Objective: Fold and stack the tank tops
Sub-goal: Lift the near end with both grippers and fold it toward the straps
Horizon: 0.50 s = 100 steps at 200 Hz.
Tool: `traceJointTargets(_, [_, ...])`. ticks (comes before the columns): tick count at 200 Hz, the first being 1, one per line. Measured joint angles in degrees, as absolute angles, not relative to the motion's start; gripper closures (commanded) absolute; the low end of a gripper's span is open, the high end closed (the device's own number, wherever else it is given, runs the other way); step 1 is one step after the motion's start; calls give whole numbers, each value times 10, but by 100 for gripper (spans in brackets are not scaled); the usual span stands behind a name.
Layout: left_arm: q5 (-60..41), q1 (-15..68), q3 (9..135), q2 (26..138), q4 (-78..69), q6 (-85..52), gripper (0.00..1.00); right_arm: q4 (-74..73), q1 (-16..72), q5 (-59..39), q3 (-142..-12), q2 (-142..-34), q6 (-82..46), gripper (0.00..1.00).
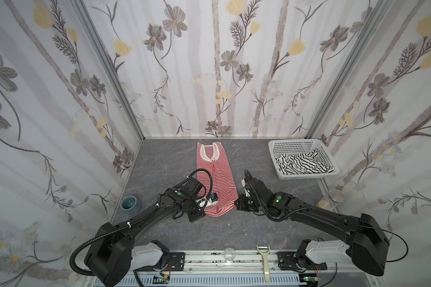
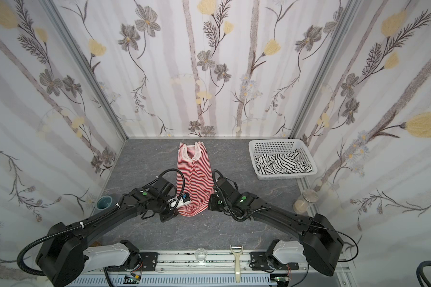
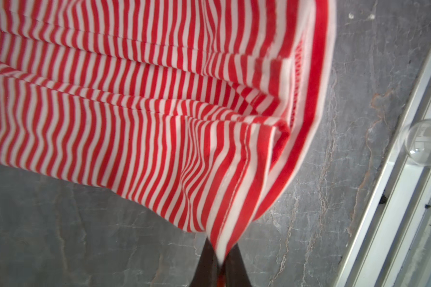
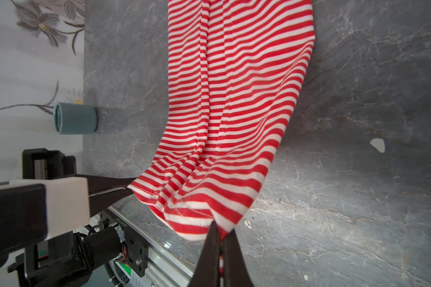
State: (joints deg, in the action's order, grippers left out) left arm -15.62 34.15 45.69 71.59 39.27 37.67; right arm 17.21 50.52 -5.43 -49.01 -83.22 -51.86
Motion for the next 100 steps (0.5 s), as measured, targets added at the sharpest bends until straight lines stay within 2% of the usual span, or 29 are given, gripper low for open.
traceJointTargets(32, [-127, 300, 534, 775, 397, 403, 97, 195, 463, -59, -572, -874, -484, 100])
traceJointTargets(100, [-102, 212, 751, 954, 390, 457, 97, 235, 369, -98, -755, -1033, -388, 100])
